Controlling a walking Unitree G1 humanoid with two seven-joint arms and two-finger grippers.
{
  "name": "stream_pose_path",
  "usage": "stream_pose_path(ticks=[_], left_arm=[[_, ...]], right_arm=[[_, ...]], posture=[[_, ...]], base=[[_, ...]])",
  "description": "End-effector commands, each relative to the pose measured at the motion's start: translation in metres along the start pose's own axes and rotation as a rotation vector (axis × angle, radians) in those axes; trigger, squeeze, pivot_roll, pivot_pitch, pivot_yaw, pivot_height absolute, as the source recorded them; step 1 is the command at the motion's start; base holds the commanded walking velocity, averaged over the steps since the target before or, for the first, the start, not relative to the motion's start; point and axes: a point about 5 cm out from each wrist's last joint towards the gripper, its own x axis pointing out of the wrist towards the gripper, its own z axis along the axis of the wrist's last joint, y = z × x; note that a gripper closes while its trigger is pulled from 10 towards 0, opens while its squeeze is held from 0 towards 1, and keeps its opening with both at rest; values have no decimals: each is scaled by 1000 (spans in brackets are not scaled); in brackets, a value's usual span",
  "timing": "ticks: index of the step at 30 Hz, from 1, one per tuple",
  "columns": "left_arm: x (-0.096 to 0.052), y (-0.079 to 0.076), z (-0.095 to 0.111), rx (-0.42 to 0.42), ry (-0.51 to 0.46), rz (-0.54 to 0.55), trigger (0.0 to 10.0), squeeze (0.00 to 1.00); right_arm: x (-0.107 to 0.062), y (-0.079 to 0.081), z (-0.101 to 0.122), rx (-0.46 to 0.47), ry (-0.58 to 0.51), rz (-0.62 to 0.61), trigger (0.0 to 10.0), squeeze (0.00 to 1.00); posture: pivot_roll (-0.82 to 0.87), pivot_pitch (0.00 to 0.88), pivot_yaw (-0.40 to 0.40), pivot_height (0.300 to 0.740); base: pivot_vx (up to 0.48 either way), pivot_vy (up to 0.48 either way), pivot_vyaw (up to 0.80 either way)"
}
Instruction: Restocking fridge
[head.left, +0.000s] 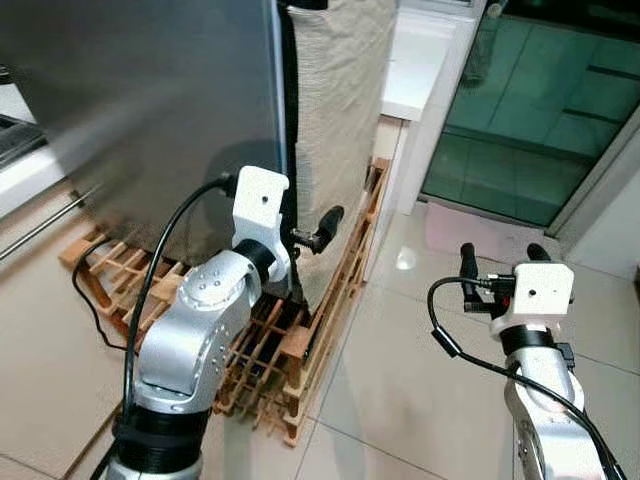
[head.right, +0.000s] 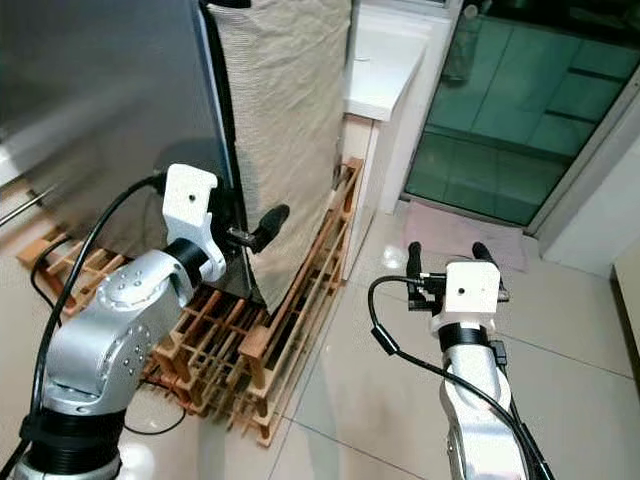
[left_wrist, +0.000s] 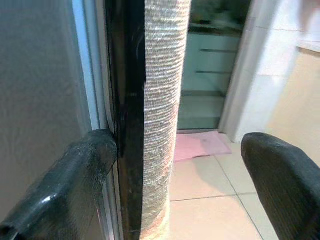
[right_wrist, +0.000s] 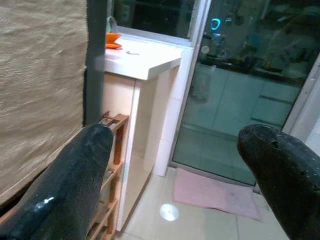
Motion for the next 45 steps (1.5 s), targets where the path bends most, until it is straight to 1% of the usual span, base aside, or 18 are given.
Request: stream_pose_path(ticks=[1, 4, 5, 6, 7, 10, 15, 19, 23, 29, 31, 33, 34, 36, 37, 39, 43, 45], left_arm=[[9, -36, 36, 65, -175, -258, 10000, 0], [11, -41, 41, 68, -193, -312, 10000, 0], [14, -44, 43, 77, -203, -354, 10000, 0], [14, -44, 43, 77, -203, -354, 10000, 0], [15, -46, 45, 71, -210, -376, 10000, 0], [15, -54, 54, 54, -248, -466, 10000, 0], [8, -58, 60, -26, -259, -604, 10000, 0], [8, -56, 59, -44, -247, -600, 10000, 0], [5, -56, 62, -149, -267, -635, 10000, 0], [-3, -43, 53, -161, -226, -618, 10000, 0], [-5, -34, 47, -149, -197, -554, 10000, 0], [-5, -29, 42, -136, -174, -511, 10000, 0], [-7, -16, 31, -104, -129, -390, 10000, 0], [-8, -4, 23, -77, -108, -261, 10000, 0], [-9, 6, 18, -93, -109, -151, 10000, 0], [-12, 18, 13, -119, -108, -38, 10000, 0], [-32, 47, -6, -131, -128, 291, 10000, 0], [-40, 53, -16, -95, -115, 380, 10000, 0]], right_arm=[[2, -3, -3, 14, 9, -13, 10000, 0], [-1, -9, -23, 30, 106, -36, 10000, 0], [-7, -15, -50, 106, 282, -64, 10000, 0], [-7, -15, -50, 106, 282, -64, 10000, 0], [-12, -21, -61, 65, 316, -74, 10000, 0], [-29, -32, -90, 34, 453, -91, 10000, 0], [-38, -23, -101, -16, 481, 12, 10000, 0], [-39, -21, -104, -16, 484, 20, 10000, 0], [-36, -20, -103, -12, 451, 19, 10000, 0], [-27, -12, -101, -27, 390, 110, 10000, 0], [-24, -2, -102, -30, 373, 186, 10000, 0], [-23, 0, -102, -19, 366, 190, 10000, 0], [-18, 2, -99, 29, 346, 152, 10000, 0], [-14, 1, -99, 73, 335, 115, 10000, 0], [-8, 0, -93, 84, 308, 101, 10000, 0], [-2, -1, -87, 92, 271, 92, 10000, 0], [13, 4, -60, 123, 160, 88, 10000, 0], [18, 7, -50, 128, 121, 91, 10000, 0]], posture=[[-11, 0, -27, 740], [-18, 0, -27, 740], [-27, 0, -22, 740], [-27, 0, -22, 740], [-28, 0, -23, 740], [-31, 0, -18, 740], [-33, 0, -11, 740], [-32, 0, -11, 740], [-34, 0, -11, 740], [-33, 0, -14, 740], [-27, 0, -13, 740], [-19, 0, -10, 740], [-13, 0, -7, 740], [-6, 0, -6, 740], [-2, 0, -3, 740], [0, 0, -2, 740], [17, 0, -6, 740], [19, 0, -12, 740]], base=[[0, 0, 0], [0, 0, 0], [0, 0, 0], [0, 0, 0], [0, 0, 0], [0, 0, 0], [0, 0, 0], [0, 0, 0], [0, 0, 0], [0, 0, 0], [0, 0, 0], [0, 0, 0], [0, 0, 0], [0, 0, 0], [0, 0, 0], [0, 0, 0], [0, 0, 0], [0, 0, 0]])
